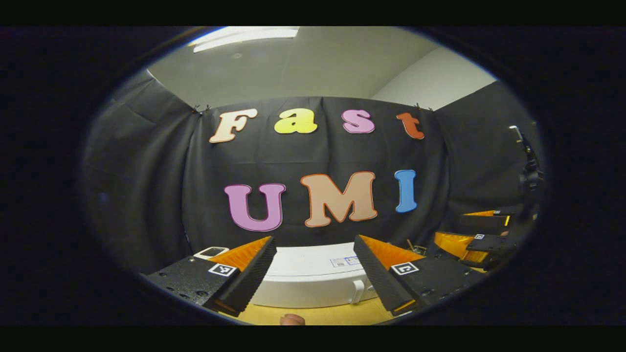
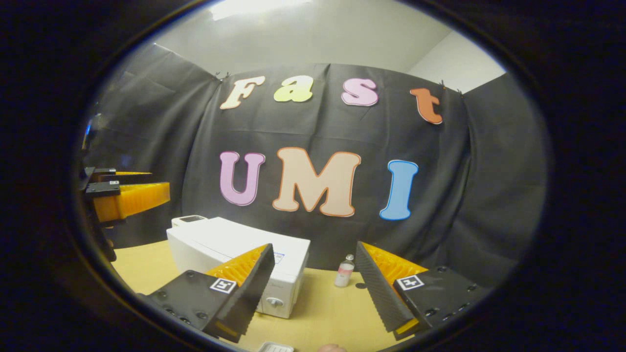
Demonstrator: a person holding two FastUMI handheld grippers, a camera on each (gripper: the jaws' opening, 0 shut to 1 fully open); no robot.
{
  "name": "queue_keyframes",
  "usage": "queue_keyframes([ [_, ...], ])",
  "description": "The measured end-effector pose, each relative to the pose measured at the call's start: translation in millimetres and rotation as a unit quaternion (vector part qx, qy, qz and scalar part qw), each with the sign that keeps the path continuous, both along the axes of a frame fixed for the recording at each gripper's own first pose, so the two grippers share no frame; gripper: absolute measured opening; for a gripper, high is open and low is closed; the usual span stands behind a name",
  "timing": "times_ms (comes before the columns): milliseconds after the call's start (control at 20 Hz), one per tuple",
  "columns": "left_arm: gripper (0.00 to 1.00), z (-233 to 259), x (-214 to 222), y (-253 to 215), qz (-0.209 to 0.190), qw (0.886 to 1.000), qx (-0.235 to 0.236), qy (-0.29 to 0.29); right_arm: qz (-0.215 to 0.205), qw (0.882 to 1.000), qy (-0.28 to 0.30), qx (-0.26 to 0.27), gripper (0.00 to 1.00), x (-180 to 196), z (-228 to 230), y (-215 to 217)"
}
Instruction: Open the microwave oven with the left hand, put the food in, and close the microwave oven.
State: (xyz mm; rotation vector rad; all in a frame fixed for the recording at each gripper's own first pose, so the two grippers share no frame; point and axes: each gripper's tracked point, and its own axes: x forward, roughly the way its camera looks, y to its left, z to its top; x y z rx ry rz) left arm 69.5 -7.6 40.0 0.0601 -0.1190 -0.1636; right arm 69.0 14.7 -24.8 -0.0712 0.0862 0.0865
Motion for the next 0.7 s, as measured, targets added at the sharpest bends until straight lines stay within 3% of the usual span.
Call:
queue_keyframes([
  [100,0.98,-2.7,-5.1,4.5,0.009,1.0,0.015,0.003,0.003,1.0,-0.002,0.007,0.96,-3.8,3.0,7.4],
  [300,0.98,-2.2,-14.2,3.4,0.011,1.0,-0.003,0.007,0.012,1.0,-0.006,-0.005,0.96,-13.5,4.4,14.3],
  [700,0.98,-7.3,-21.4,-11.5,-0.011,0.999,-0.013,0.028,0.005,1.0,-0.013,-0.012,0.96,-31.8,7.7,6.2],
])
